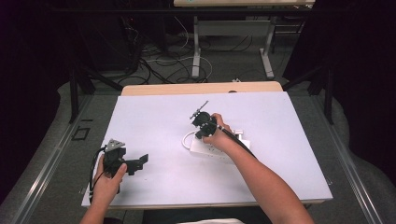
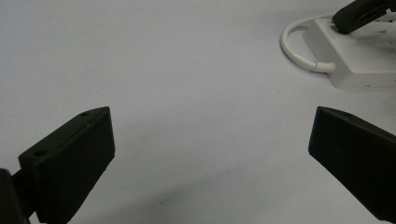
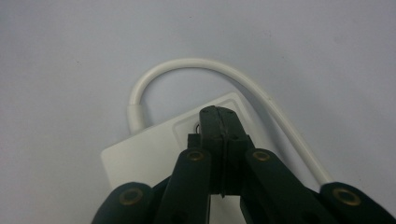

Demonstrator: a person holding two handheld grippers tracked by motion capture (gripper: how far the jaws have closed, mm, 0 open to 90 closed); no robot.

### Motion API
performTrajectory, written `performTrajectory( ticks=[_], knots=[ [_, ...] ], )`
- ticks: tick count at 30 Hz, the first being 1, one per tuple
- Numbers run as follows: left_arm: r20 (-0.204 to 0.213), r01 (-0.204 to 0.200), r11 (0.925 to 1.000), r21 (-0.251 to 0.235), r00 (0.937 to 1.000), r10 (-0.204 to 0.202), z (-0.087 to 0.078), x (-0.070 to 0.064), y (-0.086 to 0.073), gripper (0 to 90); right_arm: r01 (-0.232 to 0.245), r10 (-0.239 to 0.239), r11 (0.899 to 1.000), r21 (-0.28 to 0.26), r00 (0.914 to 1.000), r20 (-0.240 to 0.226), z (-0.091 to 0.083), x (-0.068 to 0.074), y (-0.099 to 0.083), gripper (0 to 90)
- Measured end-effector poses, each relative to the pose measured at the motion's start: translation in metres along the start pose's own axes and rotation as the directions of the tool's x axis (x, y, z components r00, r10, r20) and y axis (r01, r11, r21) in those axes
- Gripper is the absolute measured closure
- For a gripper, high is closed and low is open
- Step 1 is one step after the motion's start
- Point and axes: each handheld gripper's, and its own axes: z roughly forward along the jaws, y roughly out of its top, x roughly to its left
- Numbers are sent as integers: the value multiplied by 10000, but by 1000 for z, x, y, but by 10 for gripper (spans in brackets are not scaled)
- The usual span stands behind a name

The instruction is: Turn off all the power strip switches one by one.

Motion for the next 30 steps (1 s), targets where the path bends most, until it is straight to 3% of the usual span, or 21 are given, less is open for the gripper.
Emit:
performTrajectory(
  ticks=[3,7,13,19,20,26,30],
  knots=[
    [18,33,10000,12,10000,-33,1,0,0,5,473,-474,9989,29,9984,308,0,5,0,900],
    [52,80,10000,-19,10000,-79,1,-1,0,5,557,-560,9984,58,9971,516,-2,8,1,900],
    [19,6,10000,38,10000,-6,0,0,0,5,5,-1,9998,-203,9998,211,-12,3,2,900],
    [19,6,10000,43,10000,-6,0,0,0,5,-180,181,9998,-77,9996,225,-14,6,-1,900],
    [24,-10,10000,28,10000,10,0,0,0,5,15,-11,9999,-135,9997,247,-14,5,-1,900],
    [-13,2,10000,0,10000,-2,2,0,0,5,26,-21,9998,-202,9997,249,-18,5,-3,900],
    [6,21,10000,-60,10000,-21,1,-1,0,5,-249,255,9995,-190,9992,306,-22,3,-7,900]
  ],
)
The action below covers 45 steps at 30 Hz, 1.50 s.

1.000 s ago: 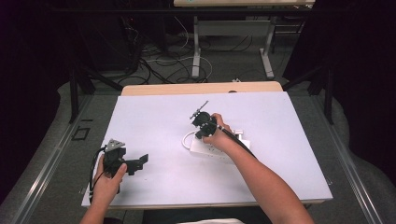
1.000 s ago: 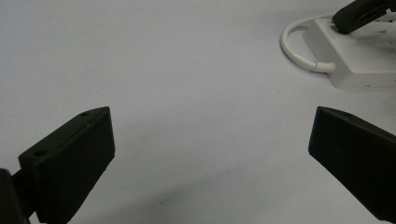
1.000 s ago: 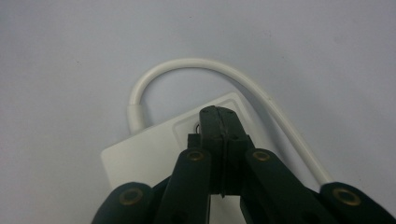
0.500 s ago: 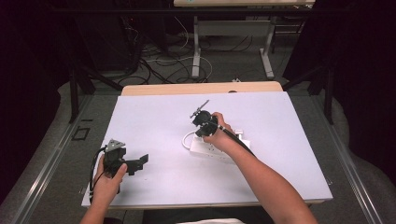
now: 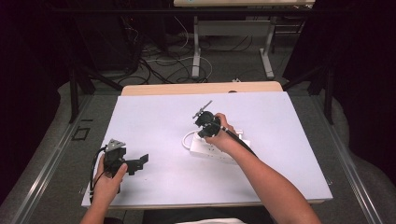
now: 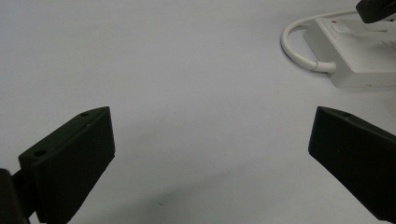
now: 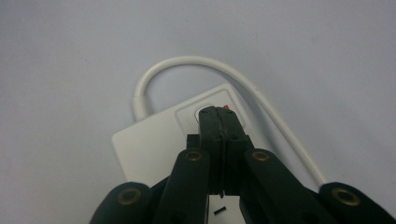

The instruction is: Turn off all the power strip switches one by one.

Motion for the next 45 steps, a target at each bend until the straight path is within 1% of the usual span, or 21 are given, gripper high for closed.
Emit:
performTrajectory(
  ticks=[8,13,17,18,20,26,29,31,32,33,34,35,36,37,38,39,40,41,42,43,45],
  knots=[
    [37,47,10000,55,10000,-47,1,0,-1,5,-541,540,9985,-66,9985,-83,-6,-8,-9,900],
    [-32,30,10000,47,10000,-29,1,1,0,5,-581,582,9981,-203,9983,20,-7,-11,-12,900],
    [-13,31,10000,61,10000,-31,1,0,-1,5,-527,526,9985,-111,9986,-52,-11,-13,-13,900],
    [-23,44,10000,46,10000,-44,1,-1,0,5,-473,474,9985,277,9989,-45,-14,-13,-12,900],
    [-9,47,10000,23,10000,-47,1,-1,0,5,-717,716,9972,-216,9974,-40,-13,-13,-14,900],
    [-1,-85,9999,104,10000,85,1,0,0,5,-1207,1210,9916,-453,9926,37,-17,-16,-18,895],
    [-3,32,10000,43,10000,-32,1,0,0,5,-1693,1693,9856,21,9855,113,-19,-18,-22,895],
    [-35,-4,10000,51,10000,4,1,0,0,5,-1722,1734,9796,-1038,9848,33,-10,-21,-29,899],
    [-38,-1,10000,55,10000,1,1,1,0,5,-1657,1659,9861,-147,9861,135,-15,-23,-29,900],
    [-33,0,10000,62,10000,1,2,1,0,5,-1861,1860,9825,33,9823,203,-15,-24,-29,900],
    [-31,-16,10000,49,10000,16,2,1,0,5,-1950,1980,9740,-1158,9801,154,-6,-25,-34,900],
    [-23,-29,10000,49,10000,29,2,0,0,5,-1591,1570,9828,932,9872,296,-20,-28,-29,900],
    [3,17,10000,53,10000,-17,2,0,0,5,-1885,1917,9762,-1071,9812,201,-6,-27,-36,900],
    [-1,-35,10000,82,10000,35,2,0,0,5,-2075,2079,9780,-217,9779,199,-11,-27,-35,900],
    [-9,-61,9999,100,10000,61,2,0,0,5,-2003,2011,9785,-487,9795,118,-9,-28,-36,900],
    [2,-40,10000,65,10000,40,2,0,0,5,-1895,1873,9792,722,9816,363,-17,-30,-33,900],
    [0,-48,10000,70,10000,48,3,0,0,5,-2133,2145,9760,-440,9764,267,-9,-30,-37,900],
    [-1,-63,9999,87,10000,63,2,1,0,5,-2054,2074,9760,-719,9780,220,-7,-31,-39,900],
    [0,-41,10000,83,10000,41,2,1,0,5,-2043,2046,9788,-148,9784,297,-10,-33,-38,900],
    [4,-33,10000,63,10000,33,3,1,0,5,-2237,2248,9738,-410,9741,239,-8,-32,-39,900],
    [-23,-35,10000,68,10000,35,3,1,0,5,-2331,2335,9723,-187,9721,229,-9,-34,-40,900]
  ],
)
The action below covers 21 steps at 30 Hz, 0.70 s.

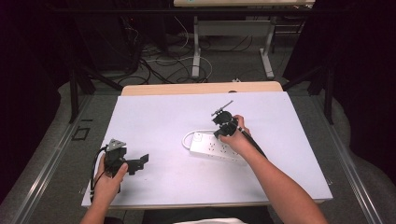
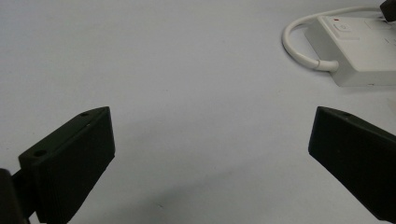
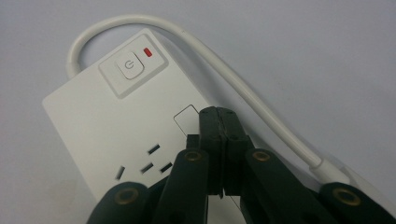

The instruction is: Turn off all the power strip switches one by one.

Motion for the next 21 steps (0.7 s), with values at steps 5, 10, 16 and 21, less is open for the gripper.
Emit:
performTrajectory(
  ticks=[5,10,16,21],
  knots=[
    [1,49,10000,-1,10000,-49,0,0,0,5,38,-38,9998,-207,10000,-37,2,-2,-1,900],
    [1,-35,10000,6,10000,35,0,0,0,5,-56,54,9996,-268,9999,-87,2,-2,-1,900],
    [-4,-28,10000,-5,10000,28,0,0,0,5,-24,22,9998,-206,10000,-68,1,-3,-1,900],
    [4,-58,9999,83,10000,58,0,0,1,5,59,-62,9996,-266,9999,-93,1,-4,-2,900]
  ],
)
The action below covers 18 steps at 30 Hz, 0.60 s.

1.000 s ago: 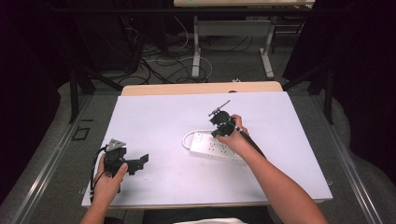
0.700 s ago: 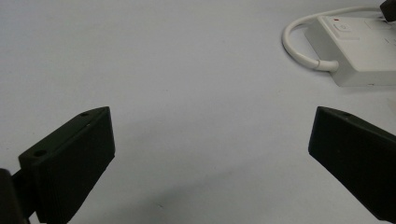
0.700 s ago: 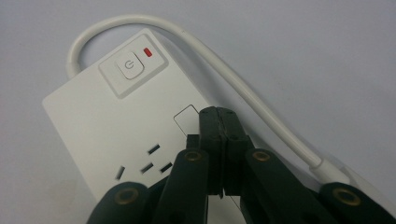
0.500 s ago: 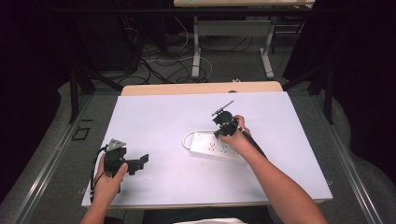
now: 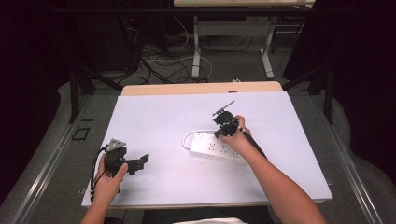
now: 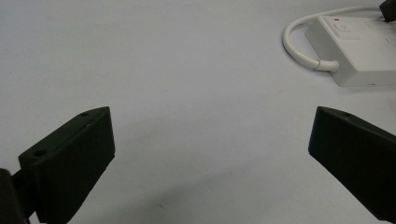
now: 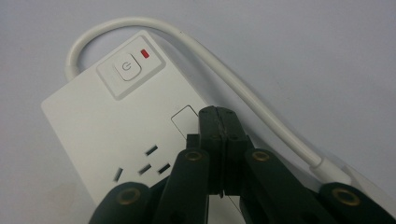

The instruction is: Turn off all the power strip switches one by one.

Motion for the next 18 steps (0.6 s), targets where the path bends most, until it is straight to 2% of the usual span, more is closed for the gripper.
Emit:
performTrajectory(
  ticks=[5,18],
  knots=[
    [-4,-29,10000,45,10000,29,0,0,0,5,-201,202,9997,104,9998,-50,0,0,0,900],
    [-25,-19,10000,13,10000,19,-1,-1,0,5,-109,109,9999,127,9999,13,3,3,-1,900]
  ],
)
